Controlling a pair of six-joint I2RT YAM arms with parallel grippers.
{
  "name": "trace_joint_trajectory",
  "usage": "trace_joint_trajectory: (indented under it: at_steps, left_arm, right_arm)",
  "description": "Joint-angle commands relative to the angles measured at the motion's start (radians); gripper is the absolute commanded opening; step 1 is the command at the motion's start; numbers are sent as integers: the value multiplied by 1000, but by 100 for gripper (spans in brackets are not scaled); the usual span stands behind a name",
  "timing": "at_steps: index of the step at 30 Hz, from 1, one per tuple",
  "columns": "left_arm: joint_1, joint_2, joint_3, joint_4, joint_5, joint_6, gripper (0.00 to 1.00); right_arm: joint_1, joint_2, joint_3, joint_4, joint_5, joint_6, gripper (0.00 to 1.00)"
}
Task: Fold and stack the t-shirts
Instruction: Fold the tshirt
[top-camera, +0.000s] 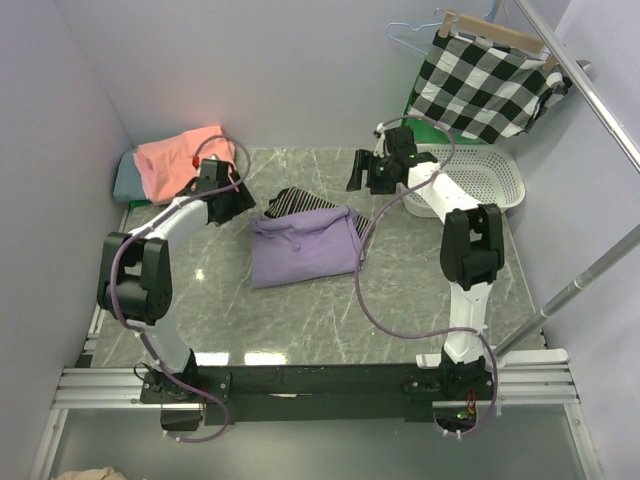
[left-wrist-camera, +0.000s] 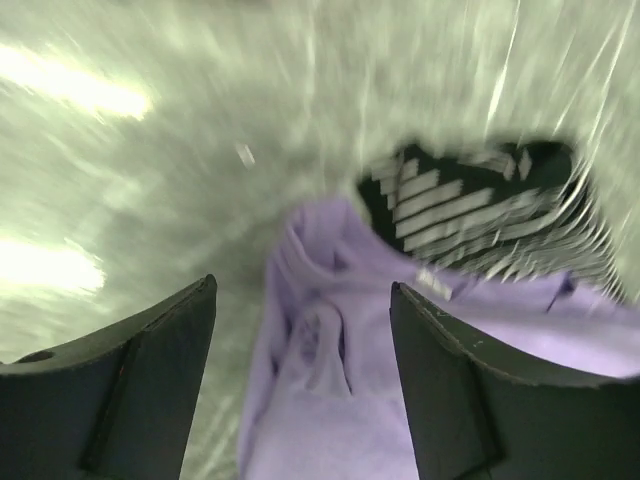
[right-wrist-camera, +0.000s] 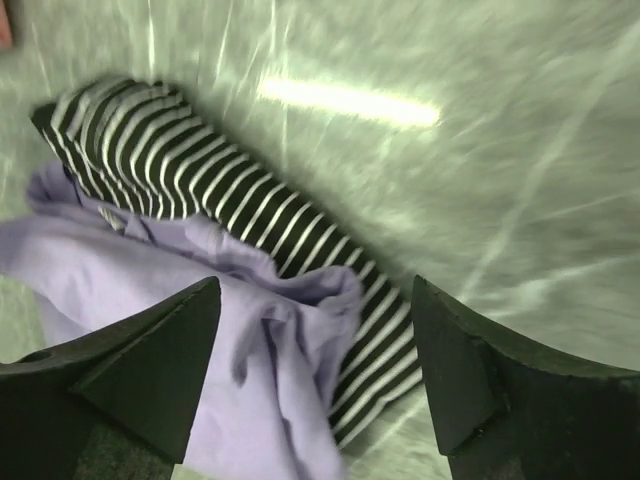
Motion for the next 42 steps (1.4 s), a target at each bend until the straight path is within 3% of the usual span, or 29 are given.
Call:
trace_joint_trajectory:
  at_steps: [1, 6, 9, 13, 20, 35, 42]
  left_arm:
    - [16, -122, 69, 35, -91, 52, 75]
    - [2, -160, 6, 73, 282, 69, 67]
    - [-39, -171, -45, 93, 404, 63, 59]
    - [-102, -176, -117, 106, 428, 63, 56]
    - [-135, -134, -201, 221, 399, 32, 55]
    - [-124, 152, 53, 287, 345, 71, 55]
    - [-83, 238, 80, 287, 308, 101, 56]
  right_arm:
    - [-4, -171, -6, 51, 11, -44, 84]
    - [60, -203, -99, 25, -115, -12, 82]
    - [111, -234, -206, 54, -153, 14, 81]
    - [151, -264, -296, 110, -192, 52, 74]
    - [171, -220, -333, 163, -207, 64, 73]
    - [133, 10, -11, 87, -160, 23, 75]
    - [90, 140, 123, 28, -144, 23, 76]
